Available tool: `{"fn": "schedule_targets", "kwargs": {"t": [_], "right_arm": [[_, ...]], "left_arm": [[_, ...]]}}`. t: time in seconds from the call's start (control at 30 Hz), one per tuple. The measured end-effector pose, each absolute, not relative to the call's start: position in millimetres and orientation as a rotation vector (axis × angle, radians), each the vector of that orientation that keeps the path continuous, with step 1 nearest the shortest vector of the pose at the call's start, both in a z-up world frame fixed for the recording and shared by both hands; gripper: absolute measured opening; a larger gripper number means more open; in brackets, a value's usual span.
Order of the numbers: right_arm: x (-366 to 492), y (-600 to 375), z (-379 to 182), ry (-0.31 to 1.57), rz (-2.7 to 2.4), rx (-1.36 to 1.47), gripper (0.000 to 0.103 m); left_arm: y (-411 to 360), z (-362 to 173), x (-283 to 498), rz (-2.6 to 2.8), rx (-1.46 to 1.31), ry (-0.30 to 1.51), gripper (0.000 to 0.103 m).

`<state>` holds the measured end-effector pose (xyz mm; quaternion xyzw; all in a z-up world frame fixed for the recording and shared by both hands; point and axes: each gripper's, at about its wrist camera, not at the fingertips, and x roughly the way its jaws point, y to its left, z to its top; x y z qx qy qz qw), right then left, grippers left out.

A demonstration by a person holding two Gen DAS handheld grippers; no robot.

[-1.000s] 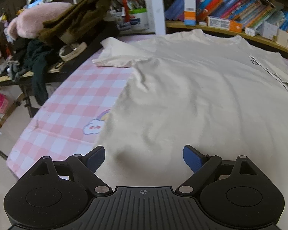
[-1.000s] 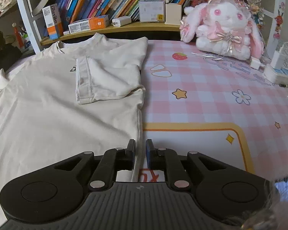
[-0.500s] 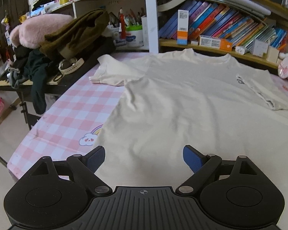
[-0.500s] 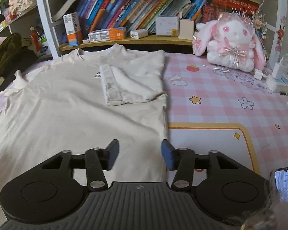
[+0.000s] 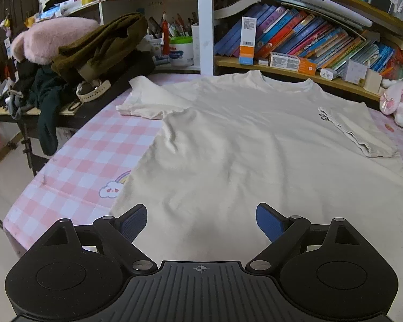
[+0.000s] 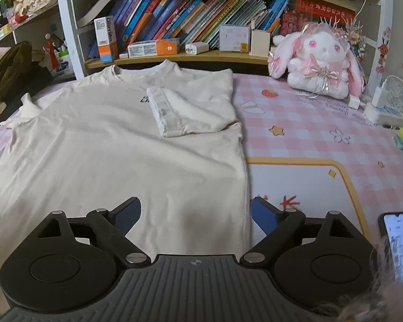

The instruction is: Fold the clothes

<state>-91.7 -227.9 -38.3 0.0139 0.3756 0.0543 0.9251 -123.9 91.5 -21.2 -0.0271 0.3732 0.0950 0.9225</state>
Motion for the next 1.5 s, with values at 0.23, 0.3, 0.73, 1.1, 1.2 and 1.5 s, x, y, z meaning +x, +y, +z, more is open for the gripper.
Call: {"fn": "schedule_targets", "kwargs": {"t": [0.23, 0.3, 0.73, 1.1, 1.2, 1.5], "right_arm": [[-97, -212, -40, 0.782, 0.126, 0.018, 0.091], [-97, -206, -40, 0.781, 0.125, 0.016, 0.092], [-92, -146, -34, 0.784, 0.018, 0.019, 0.093], [-90, -76, -37, 0.792, -0.072, 0.014, 0.095], [-90, -61, -39, 0.795, -0.092, 0.023, 0.097], [-90, -27, -39, 0.802, -0.121, 0.007, 0.098]], "left_arm": [[96, -21, -120, 0.171, -0.061, 0.764, 0.091], [100, -21, -118, 0.163, -0.061, 0.764, 0.091], [156, -32, -80, -0.027, -0.120, 0.825, 0.091], [214, -37, -44, -0.136, -0.105, 0.841, 0.091], [228, -38, -37, -0.142, -0.107, 0.840, 0.091], [277, -40, -18, -0.077, -0.224, 0.807, 0.088]]}}
